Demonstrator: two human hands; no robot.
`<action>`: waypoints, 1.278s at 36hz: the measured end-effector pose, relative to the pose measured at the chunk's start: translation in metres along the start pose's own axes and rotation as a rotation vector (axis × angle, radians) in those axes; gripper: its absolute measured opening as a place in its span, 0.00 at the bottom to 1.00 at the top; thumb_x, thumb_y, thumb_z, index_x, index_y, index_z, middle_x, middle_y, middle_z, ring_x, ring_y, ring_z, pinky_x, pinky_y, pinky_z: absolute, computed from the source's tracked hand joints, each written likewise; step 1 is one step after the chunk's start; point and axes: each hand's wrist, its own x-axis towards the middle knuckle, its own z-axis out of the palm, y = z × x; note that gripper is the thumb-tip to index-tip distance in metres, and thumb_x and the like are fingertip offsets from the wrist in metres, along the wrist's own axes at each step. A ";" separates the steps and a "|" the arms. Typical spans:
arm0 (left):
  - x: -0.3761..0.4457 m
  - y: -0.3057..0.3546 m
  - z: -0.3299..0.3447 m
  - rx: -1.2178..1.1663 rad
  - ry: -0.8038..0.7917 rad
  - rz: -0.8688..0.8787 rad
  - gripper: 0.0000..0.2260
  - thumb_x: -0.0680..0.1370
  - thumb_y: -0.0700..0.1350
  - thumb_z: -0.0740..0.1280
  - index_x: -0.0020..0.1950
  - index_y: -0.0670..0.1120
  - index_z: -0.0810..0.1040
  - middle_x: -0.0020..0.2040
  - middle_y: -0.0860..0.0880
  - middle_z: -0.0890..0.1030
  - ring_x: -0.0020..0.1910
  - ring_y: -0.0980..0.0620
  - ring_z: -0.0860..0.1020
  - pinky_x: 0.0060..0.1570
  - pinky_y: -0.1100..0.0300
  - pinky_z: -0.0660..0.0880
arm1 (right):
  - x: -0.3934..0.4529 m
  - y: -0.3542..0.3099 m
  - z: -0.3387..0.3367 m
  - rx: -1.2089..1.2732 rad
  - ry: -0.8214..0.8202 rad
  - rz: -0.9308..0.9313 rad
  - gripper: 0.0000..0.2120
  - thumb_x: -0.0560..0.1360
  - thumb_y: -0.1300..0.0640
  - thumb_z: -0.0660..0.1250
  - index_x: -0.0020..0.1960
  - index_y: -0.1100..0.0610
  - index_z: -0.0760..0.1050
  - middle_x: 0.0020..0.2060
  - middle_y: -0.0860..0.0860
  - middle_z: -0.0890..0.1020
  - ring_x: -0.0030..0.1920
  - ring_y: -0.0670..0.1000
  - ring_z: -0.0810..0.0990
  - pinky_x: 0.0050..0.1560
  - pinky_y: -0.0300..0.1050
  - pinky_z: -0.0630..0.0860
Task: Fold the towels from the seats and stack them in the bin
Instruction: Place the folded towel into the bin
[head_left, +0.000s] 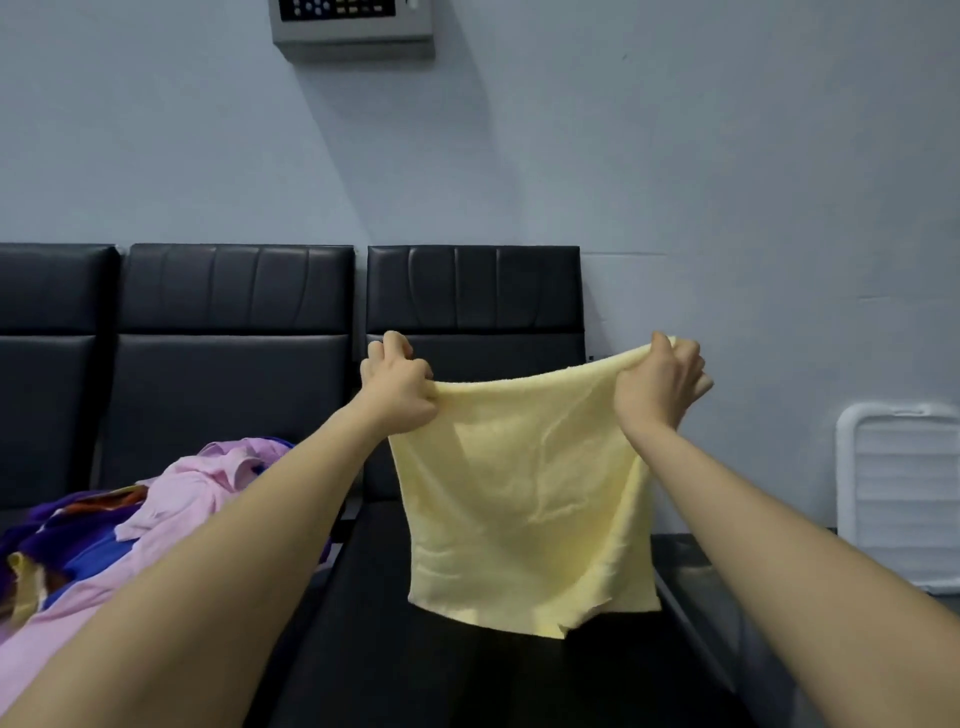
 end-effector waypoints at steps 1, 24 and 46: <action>0.002 -0.001 -0.002 0.025 0.035 0.004 0.10 0.76 0.42 0.60 0.53 0.42 0.79 0.61 0.45 0.63 0.52 0.46 0.59 0.55 0.56 0.58 | 0.002 0.000 -0.002 -0.022 0.003 -0.020 0.19 0.73 0.71 0.56 0.61 0.61 0.73 0.61 0.59 0.69 0.60 0.60 0.67 0.61 0.48 0.56; -0.010 0.000 -0.017 0.273 0.235 -0.101 0.11 0.73 0.29 0.60 0.45 0.43 0.63 0.42 0.46 0.67 0.30 0.50 0.66 0.31 0.60 0.59 | 0.004 -0.004 -0.035 -0.248 -0.186 -0.281 0.10 0.73 0.73 0.53 0.46 0.59 0.63 0.43 0.57 0.75 0.39 0.57 0.69 0.39 0.46 0.63; -0.014 -0.013 0.003 0.436 0.257 -0.043 0.07 0.76 0.36 0.56 0.51 0.42 0.72 0.51 0.44 0.75 0.48 0.45 0.71 0.43 0.57 0.65 | 0.001 0.006 -0.021 -0.199 -0.311 -0.147 0.13 0.75 0.70 0.54 0.37 0.55 0.63 0.44 0.55 0.72 0.35 0.53 0.67 0.31 0.41 0.60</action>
